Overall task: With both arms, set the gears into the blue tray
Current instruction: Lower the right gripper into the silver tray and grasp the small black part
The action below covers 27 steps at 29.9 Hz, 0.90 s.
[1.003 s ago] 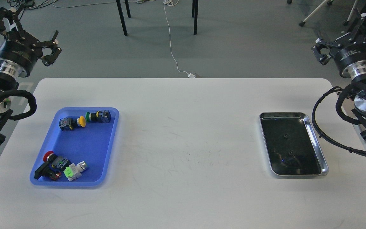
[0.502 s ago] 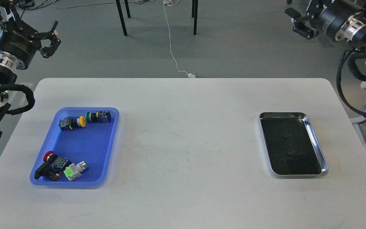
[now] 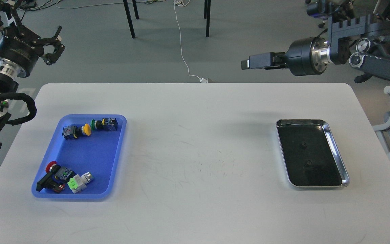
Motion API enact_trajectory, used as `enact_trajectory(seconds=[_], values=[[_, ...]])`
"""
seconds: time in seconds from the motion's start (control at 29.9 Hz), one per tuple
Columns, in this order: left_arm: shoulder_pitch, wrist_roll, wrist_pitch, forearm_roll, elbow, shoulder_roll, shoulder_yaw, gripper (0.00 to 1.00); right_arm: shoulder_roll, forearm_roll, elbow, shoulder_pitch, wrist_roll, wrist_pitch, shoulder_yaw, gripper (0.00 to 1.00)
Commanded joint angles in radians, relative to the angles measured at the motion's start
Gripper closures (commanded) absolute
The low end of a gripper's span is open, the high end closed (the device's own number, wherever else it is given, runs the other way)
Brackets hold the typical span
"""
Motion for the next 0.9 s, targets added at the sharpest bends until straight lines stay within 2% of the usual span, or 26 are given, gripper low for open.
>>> enact_trajectory(seconds=[0.0, 0.17, 0.37, 0.47, 0.64, 0.87], values=[[-0.001, 0.000, 0.001, 0.001, 0.000, -0.003, -0.002, 0.02, 0.043, -0.138, 0.016, 0.015, 0.041, -0.003, -0.165, 0.04], [0.000, -0.002, 0.000, 0.001, 0.000, -0.004, -0.002, 0.02, 0.050, -0.216, -0.001, -0.064, 0.041, -0.006, -0.229, 0.06], [0.002, -0.002, 0.000, 0.001, 0.000, -0.004, -0.002, 0.02, 0.066, -0.285, -0.106, -0.179, 0.026, -0.013, -0.249, 0.06], [0.002, -0.002, 0.000, 0.002, 0.000, -0.004, -0.002, 0.02, 0.073, -0.287, -0.132, -0.207, 0.006, -0.013, -0.259, 0.13], [0.002, -0.002, 0.000, 0.002, 0.000, -0.003, -0.002, 0.02, 0.064, -0.285, -0.142, -0.224, -0.022, -0.015, -0.269, 0.16], [0.003, -0.002, 0.000, 0.002, 0.002, -0.003, 0.000, 0.02, 0.047, -0.276, -0.201, -0.308, -0.016, -0.052, -0.243, 0.27]])
